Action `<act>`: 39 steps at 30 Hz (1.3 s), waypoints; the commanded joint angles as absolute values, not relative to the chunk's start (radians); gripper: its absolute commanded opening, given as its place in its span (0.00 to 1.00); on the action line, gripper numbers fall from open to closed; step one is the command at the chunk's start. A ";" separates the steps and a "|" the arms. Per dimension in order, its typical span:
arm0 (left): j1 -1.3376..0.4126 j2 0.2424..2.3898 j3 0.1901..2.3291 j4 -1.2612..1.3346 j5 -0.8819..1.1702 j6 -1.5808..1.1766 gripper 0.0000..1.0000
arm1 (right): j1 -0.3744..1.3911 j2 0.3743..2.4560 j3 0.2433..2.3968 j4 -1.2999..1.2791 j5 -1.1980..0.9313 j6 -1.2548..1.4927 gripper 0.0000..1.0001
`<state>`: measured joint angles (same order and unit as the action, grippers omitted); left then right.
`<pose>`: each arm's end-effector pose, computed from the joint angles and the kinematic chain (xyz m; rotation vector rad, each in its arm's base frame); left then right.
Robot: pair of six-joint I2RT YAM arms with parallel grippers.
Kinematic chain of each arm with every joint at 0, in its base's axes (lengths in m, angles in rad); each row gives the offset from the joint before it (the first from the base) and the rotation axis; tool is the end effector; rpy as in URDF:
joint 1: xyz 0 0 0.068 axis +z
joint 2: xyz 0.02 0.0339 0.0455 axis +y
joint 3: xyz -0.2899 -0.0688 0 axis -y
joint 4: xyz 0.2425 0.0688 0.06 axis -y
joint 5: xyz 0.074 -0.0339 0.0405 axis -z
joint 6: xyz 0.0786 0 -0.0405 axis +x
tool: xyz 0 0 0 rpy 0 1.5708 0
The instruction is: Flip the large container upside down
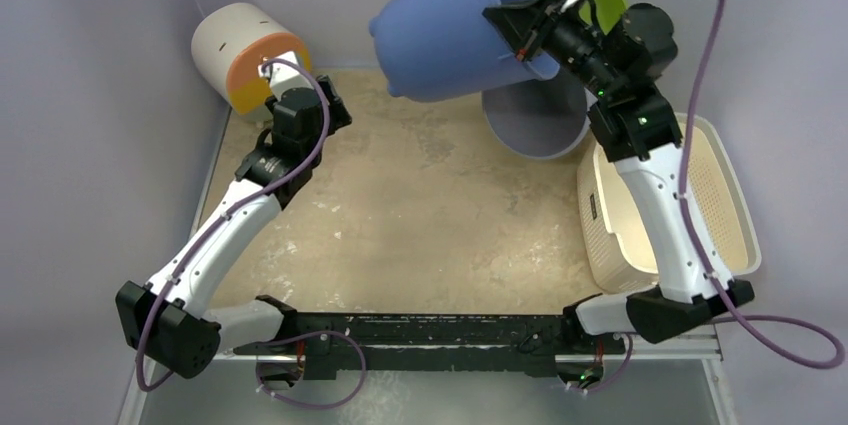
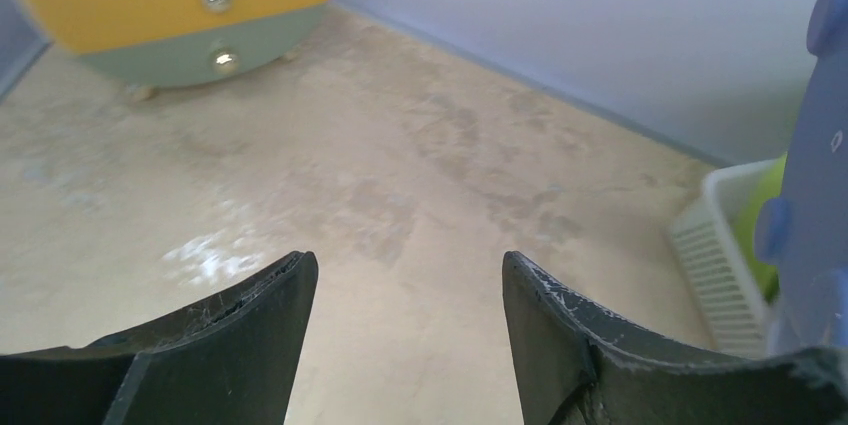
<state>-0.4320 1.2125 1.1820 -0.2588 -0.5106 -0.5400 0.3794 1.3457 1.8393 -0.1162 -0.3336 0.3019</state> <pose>0.2878 -0.0904 0.3969 -0.4454 1.7723 -0.2108 0.2489 0.1270 0.6185 -0.3484 1.2040 0.7914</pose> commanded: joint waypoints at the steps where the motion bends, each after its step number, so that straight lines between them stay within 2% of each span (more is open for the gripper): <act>1: -0.418 1.118 1.125 -0.336 -0.711 -0.572 0.67 | 0.381 1.377 1.832 0.131 -0.511 0.415 0.00; 13: -0.405 0.942 1.015 -0.471 -0.952 -0.621 0.66 | 0.387 1.558 1.693 0.401 -0.729 0.648 0.00; 26: -0.405 0.882 1.025 -0.509 -1.023 -0.611 0.66 | 0.547 1.786 1.657 0.571 -0.854 0.799 0.00; 39: -0.406 0.892 1.073 -0.488 -1.043 -0.568 0.66 | 0.572 2.018 1.494 1.130 -1.017 1.318 0.00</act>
<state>-0.4126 0.8890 1.0119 -0.5129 -1.0145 -0.6006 0.5823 1.9900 1.4998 0.7792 -0.9405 1.0863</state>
